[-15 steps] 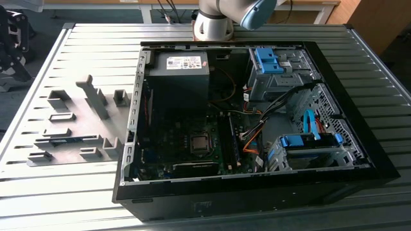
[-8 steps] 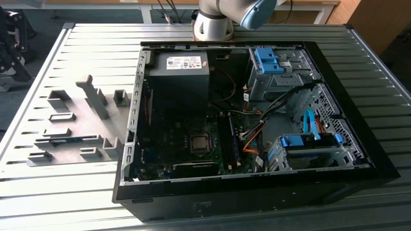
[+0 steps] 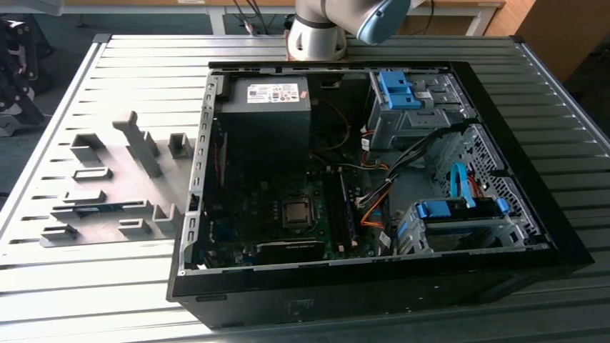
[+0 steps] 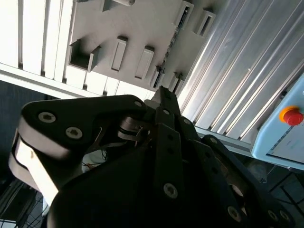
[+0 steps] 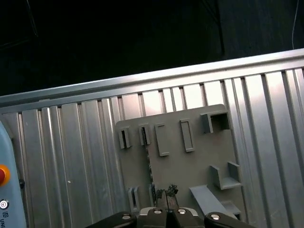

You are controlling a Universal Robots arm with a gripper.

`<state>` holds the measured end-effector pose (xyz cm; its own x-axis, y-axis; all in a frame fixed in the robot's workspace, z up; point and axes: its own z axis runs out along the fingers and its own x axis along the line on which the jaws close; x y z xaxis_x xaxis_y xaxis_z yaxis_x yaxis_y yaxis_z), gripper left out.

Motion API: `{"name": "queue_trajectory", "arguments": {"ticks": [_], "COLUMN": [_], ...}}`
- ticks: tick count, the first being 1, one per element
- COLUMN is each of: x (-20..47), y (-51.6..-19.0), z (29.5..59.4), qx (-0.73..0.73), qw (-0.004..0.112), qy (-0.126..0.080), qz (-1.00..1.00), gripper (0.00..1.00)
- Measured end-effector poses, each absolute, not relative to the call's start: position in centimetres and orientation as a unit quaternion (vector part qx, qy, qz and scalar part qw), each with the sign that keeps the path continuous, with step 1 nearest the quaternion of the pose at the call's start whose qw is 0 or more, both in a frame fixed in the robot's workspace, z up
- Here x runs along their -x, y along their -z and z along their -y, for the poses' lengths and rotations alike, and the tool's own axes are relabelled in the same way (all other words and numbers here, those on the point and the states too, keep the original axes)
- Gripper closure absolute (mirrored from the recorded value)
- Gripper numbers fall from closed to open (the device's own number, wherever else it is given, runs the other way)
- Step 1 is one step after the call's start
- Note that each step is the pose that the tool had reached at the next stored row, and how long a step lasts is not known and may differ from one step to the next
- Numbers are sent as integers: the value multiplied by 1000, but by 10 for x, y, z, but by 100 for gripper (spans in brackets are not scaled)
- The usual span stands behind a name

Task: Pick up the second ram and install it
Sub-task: 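Pick up the second ram and move it above second insertion slot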

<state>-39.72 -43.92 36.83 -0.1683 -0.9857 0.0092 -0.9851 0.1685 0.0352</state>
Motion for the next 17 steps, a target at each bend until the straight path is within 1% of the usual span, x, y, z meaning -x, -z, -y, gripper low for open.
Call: {"name": "queue_trajectory", "arguments": {"ticks": [5,6,7,9,10,11,12,13,17], "x": [400,400,400,400,400,400,400,401,401], "y": [-362,-362,-362,-362,-362,-361,-361,-360,-354], "z": [442,442,442,443,445,445,446,448,450], "qx": [-655,-656,-657,-657,-658,-658,-658,-658,-663], "qw": [14,14,14,14,12,9,6,3,1], "qy": [10,10,10,10,11,13,16,19,21], "qz": [755,754,754,753,753,753,753,753,748], "gripper": [89,83,83,71,71,65,65,58,58]}}
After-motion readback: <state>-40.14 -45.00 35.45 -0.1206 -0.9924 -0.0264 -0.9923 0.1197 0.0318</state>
